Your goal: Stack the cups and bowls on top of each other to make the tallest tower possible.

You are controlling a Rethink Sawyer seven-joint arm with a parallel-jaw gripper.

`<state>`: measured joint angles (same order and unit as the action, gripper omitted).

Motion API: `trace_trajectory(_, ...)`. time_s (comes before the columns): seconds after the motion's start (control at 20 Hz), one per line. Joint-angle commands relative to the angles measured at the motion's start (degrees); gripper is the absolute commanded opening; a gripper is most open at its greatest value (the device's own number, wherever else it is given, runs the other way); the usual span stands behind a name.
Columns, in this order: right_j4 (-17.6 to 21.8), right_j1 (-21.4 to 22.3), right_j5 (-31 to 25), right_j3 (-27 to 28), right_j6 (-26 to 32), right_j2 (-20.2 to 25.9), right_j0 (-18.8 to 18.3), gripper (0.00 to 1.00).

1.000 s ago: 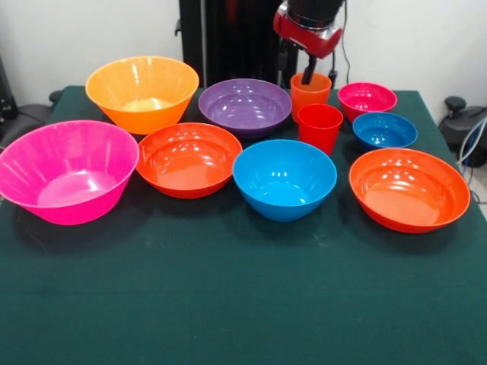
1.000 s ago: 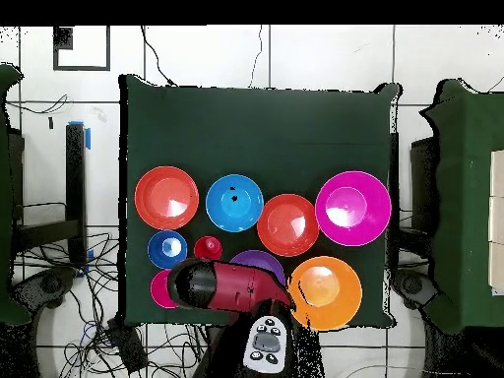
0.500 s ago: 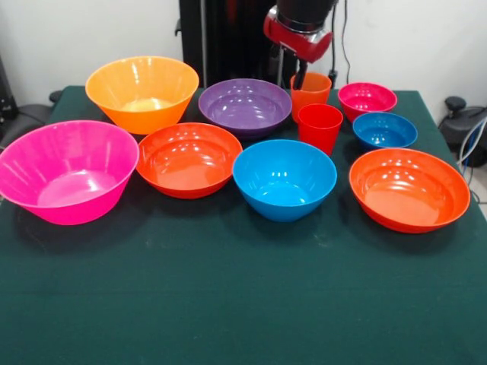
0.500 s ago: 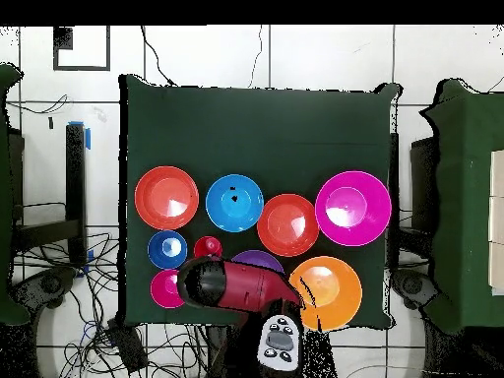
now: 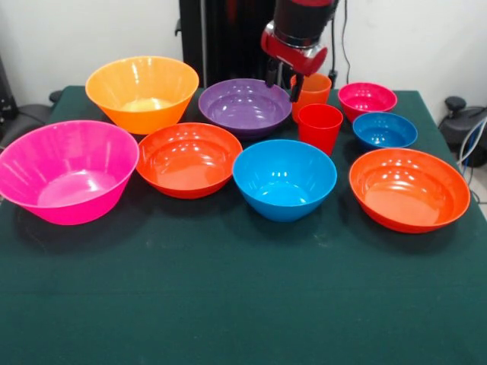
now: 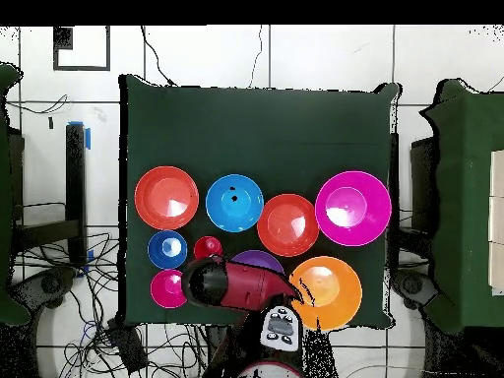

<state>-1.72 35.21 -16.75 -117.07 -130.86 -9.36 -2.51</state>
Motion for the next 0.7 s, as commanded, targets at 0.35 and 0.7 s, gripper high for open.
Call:
trace_trajectory(0.35, 1.93, -10.86, 12.34, -1.53, -5.21, 8.66, -4.32, 1.00)
trace_trajectory(0.7, 3.71, -13.57, 14.48, -0.89, -4.02, 8.84, -6.35, 1.00)
